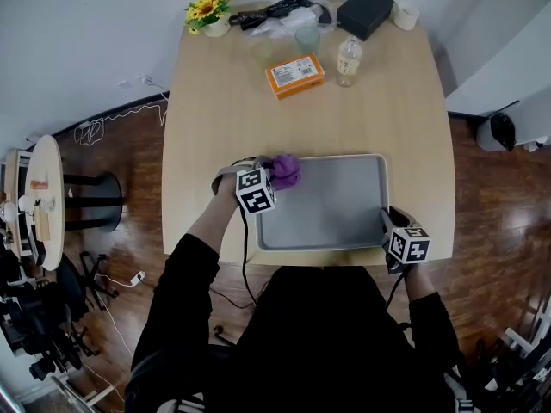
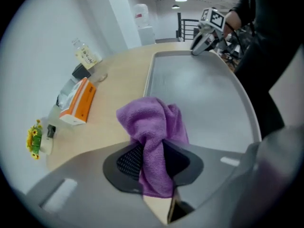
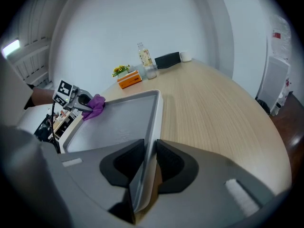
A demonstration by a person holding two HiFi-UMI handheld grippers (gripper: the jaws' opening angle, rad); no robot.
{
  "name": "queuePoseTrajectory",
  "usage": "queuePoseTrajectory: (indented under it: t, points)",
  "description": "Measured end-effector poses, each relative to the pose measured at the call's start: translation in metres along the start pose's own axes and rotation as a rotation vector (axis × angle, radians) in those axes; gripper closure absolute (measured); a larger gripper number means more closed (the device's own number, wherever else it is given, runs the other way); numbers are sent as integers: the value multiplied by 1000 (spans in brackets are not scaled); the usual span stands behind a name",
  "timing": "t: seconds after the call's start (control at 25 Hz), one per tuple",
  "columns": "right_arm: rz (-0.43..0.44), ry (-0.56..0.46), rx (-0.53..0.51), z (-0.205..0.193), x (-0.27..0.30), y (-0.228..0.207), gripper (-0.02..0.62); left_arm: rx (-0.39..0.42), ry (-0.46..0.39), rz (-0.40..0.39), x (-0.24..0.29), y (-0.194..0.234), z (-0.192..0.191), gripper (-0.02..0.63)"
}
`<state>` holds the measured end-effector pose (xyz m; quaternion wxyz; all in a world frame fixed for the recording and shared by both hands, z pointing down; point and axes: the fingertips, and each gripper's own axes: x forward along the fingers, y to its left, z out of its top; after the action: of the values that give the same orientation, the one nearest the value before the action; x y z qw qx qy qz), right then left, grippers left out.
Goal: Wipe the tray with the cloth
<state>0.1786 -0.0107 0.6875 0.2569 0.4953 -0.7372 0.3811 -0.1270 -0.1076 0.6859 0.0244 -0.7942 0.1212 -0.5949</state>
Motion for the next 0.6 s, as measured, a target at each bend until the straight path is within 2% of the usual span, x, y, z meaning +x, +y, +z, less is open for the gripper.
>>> queuePoseTrajectory:
  t: [0.08,0.16,0.24,0.36,0.52,0.6]
  points:
    - [-2,-2,-2,-1,1,0,511,36,20,-5,-1,1,-2,526]
    - [-3,-1,-3,-3,1,-1,511,60,44,31,0,-9,-10,526]
    - [-6,1,-6,-4,2,-2,511,33,45,37,-4,-28,-21,526]
    - [-17,6,-12,-3,1,-1,511,-29,4,-27,-19,-77,-31,526]
    - [-24,9,-17,-2,2,0,511,30,-37,-127,-35,-160,-26,526]
    - [-23,8,-15,-2,1,0,511,31,-54,-158,-39,-190,-18,526]
